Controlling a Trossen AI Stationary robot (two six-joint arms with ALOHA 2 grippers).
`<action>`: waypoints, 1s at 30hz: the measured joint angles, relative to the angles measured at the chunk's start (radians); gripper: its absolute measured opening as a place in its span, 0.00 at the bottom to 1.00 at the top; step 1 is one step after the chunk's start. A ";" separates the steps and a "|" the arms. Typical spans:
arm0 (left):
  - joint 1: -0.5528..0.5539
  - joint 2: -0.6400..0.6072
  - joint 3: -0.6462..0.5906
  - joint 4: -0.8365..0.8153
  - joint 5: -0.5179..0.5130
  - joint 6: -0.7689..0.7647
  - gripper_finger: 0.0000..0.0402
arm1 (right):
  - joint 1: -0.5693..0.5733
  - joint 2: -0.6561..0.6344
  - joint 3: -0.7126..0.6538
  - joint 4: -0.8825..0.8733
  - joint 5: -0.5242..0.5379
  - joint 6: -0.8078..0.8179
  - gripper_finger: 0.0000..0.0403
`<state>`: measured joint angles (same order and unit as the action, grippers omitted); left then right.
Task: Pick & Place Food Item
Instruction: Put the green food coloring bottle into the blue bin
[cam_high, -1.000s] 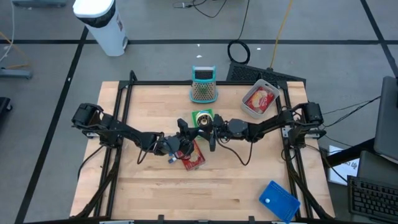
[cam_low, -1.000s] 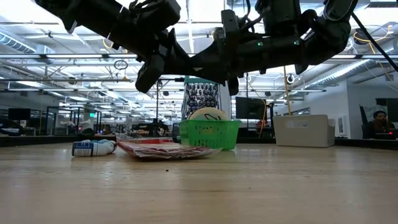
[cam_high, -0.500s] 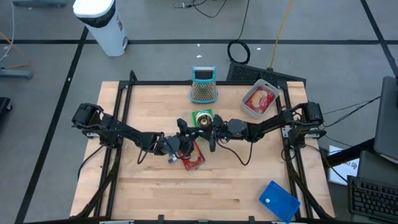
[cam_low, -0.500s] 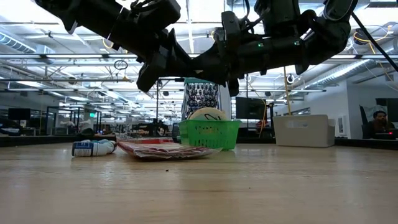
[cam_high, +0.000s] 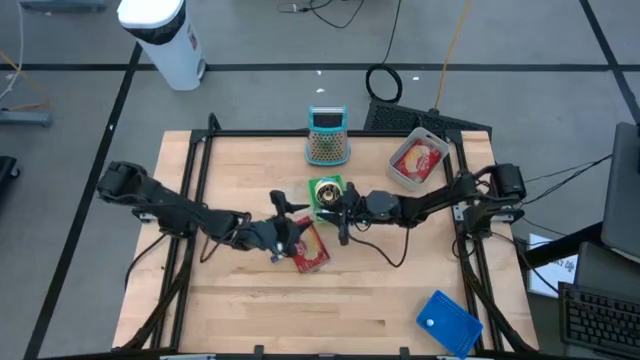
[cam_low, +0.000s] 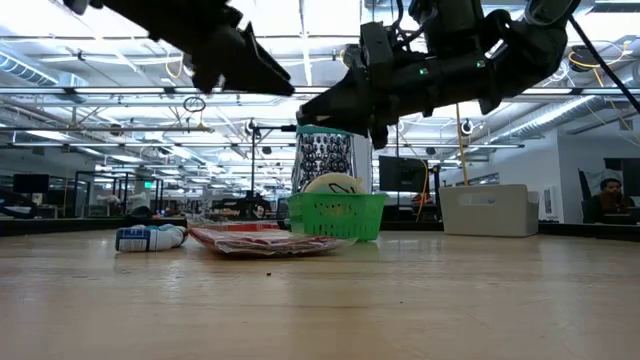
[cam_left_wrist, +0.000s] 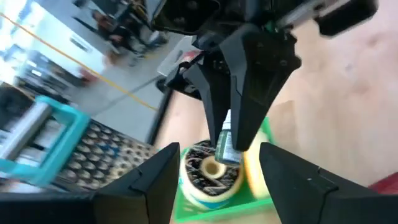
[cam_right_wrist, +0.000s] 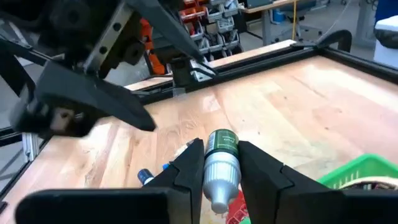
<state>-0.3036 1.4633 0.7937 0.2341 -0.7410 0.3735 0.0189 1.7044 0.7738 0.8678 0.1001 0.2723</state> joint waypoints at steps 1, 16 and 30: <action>0.003 -0.022 0.000 -0.028 0.031 -0.035 0.56 | 0.000 -0.014 0.000 -0.015 0.000 -0.006 0.18; 0.159 -0.342 -0.096 -0.265 0.590 -0.186 0.56 | 0.038 -0.266 0.000 -0.427 0.000 -0.031 0.17; 0.283 -0.720 -0.552 0.219 0.548 -0.350 0.56 | 0.388 -0.597 0.000 -0.938 0.000 0.124 0.16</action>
<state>-0.0206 0.7438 0.2418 0.4536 -0.1932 0.0235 0.4069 1.1077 0.7738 -0.0700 0.1004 0.3959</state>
